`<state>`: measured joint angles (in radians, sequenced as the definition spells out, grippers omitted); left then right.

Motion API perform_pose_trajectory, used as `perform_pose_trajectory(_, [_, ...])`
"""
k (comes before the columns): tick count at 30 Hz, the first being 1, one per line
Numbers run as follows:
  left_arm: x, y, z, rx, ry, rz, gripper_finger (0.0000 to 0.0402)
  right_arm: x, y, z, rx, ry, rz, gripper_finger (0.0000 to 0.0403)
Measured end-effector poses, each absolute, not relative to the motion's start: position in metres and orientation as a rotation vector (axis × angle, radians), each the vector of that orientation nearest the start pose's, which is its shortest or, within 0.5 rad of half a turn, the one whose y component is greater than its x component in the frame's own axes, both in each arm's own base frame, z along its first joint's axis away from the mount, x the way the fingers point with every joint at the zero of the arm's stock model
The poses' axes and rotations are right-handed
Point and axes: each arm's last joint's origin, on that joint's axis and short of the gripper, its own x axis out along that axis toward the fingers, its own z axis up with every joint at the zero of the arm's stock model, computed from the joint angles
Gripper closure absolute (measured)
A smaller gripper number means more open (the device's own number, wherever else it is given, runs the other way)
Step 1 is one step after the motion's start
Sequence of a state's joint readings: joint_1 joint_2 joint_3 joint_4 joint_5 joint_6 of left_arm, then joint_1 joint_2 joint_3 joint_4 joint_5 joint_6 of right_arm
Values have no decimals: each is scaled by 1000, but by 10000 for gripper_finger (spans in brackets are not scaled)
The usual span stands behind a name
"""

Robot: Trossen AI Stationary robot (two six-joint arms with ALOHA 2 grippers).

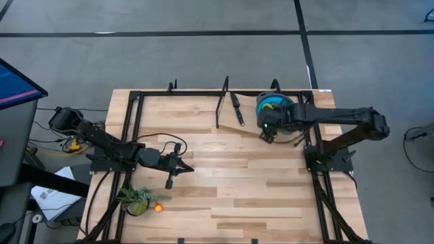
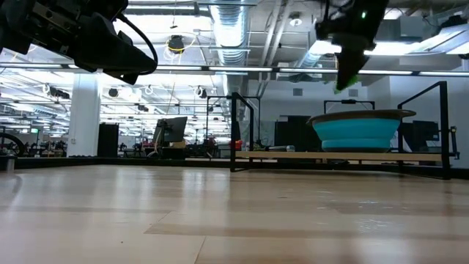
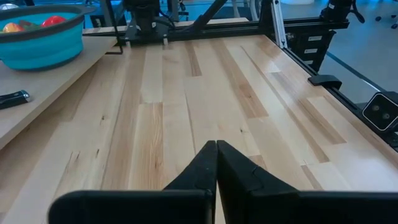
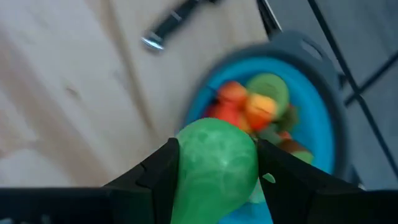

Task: Pick & Place Fruit
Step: Put the half green pear into the blue colander

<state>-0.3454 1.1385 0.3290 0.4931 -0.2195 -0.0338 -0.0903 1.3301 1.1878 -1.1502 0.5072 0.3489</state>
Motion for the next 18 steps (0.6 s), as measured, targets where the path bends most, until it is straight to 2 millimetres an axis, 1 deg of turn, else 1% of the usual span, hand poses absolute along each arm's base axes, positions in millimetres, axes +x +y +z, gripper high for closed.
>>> perform_pose_trajectory(4, [203,-66,177,55,306,-120,401,223,-64,285,17,1257,-781,223])
perform_pose_trajectory(7, [203,-66,177,55,306,-120,401,215,-85,274,38,1328,-829,222])
perform_pose_trajectory(11, [203,-66,177,54,306,-120,401,207,-106,269,72,1347,-883,220])
perform_pose_trajectory(13, [203,-67,177,48,307,-129,401,204,-114,269,100,1331,-914,208])
perform_pose_trajectory(18, [203,-67,177,44,307,-135,401,200,-126,270,139,1299,-965,155])
